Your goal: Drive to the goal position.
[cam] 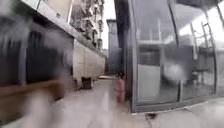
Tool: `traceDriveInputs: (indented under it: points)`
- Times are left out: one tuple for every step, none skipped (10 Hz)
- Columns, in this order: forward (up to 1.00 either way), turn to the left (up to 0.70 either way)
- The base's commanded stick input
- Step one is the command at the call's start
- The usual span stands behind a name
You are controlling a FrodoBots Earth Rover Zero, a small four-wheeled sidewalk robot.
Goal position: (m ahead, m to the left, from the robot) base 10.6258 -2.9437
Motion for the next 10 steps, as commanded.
traceDriveInputs:
  points:
    - [0.0,0.0]
    - [0.0,0.0]
    - [0.46,0.0]
    - [0.7,0.0]
    - [0.7,-0.12]
    - [0.7,-0.26]
    - [0.7,-0.27]
    - [0.7,-0.27]
    - [0.7,-0.27]
    - [0.7,-0.27]
